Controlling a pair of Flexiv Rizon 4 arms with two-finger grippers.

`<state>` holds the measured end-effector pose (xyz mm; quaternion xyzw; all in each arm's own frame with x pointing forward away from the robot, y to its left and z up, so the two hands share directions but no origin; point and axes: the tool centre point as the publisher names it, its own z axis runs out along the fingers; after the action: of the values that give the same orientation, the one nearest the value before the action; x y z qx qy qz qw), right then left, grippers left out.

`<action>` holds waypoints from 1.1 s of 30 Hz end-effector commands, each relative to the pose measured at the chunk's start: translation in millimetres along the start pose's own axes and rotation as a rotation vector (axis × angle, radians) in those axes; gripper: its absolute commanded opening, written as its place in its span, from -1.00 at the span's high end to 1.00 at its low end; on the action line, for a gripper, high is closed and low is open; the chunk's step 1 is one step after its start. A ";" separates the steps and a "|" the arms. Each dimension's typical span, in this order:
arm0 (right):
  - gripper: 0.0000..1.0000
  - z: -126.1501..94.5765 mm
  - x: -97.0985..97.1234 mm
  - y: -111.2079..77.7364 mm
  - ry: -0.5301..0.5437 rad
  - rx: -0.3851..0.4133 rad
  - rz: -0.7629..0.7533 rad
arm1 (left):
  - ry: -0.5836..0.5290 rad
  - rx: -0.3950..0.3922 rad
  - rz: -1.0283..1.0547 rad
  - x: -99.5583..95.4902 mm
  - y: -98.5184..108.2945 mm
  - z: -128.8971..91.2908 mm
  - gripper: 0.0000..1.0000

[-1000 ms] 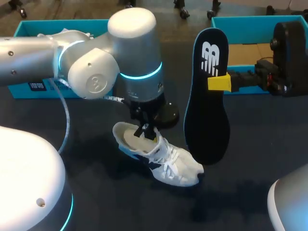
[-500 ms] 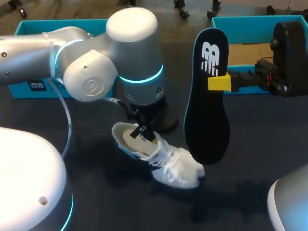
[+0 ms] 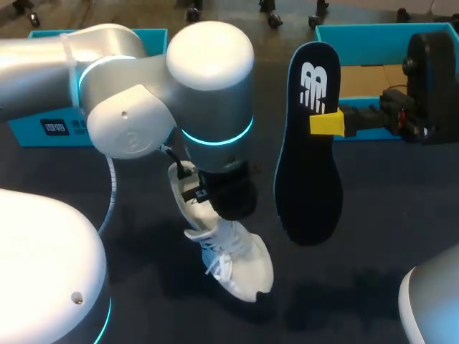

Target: Take the shoe out of the shoebox, open the shoe tongue, remove and reinsert the insole, then place the shoe into the shoebox

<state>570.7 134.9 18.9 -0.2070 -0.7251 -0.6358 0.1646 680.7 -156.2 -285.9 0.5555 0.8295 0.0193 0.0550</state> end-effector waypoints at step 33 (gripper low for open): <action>1.00 3.0 -2.8 2.7 0.003 0.006 0.002 | 0.043 0.340 0.421 1.9 -8.6 35.0 1.00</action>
<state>570.7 134.8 18.9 -0.2069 -0.7251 -0.6358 0.1646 676.9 -155.9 -319.7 0.7154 0.6891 -0.0999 -0.0587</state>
